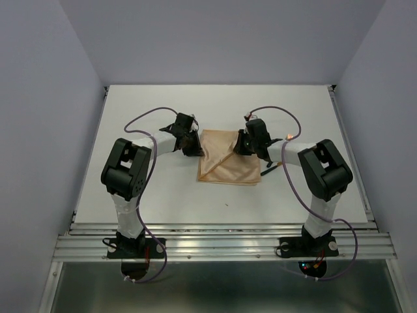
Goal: Fold the napkin into a case and place the utensils inside
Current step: Smooth out the upper triangle-folded napkin at the center of the board.
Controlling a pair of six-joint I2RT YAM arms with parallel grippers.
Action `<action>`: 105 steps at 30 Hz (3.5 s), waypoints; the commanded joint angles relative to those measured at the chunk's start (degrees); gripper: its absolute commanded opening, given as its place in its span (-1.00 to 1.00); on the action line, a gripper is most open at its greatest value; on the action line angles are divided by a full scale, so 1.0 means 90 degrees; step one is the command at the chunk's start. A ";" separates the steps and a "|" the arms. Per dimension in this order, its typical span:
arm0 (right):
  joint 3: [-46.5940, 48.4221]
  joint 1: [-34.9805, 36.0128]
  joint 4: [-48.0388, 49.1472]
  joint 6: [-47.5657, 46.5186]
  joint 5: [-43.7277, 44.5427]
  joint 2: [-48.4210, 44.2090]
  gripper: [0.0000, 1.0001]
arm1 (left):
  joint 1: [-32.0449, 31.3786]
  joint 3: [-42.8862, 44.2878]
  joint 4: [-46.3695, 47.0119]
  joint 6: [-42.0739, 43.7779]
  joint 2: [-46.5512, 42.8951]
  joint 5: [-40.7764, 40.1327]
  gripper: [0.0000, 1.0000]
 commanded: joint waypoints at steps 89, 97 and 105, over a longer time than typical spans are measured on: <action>0.1531 -0.0688 -0.1772 -0.1026 0.1649 -0.0223 -0.41 | 0.0758 0.1725 -0.0579 0.0742 0.0455 0.0352 -0.16; 0.1463 -0.0894 -0.1772 -0.1016 0.1444 -0.0252 -0.38 | 0.0758 0.2604 -0.0628 0.0937 0.1295 0.1085 -0.16; 0.1384 -0.1021 -0.1772 -0.1026 0.1405 -0.0292 -0.37 | 0.0758 0.2722 -0.0638 0.0937 0.1588 0.1222 -0.19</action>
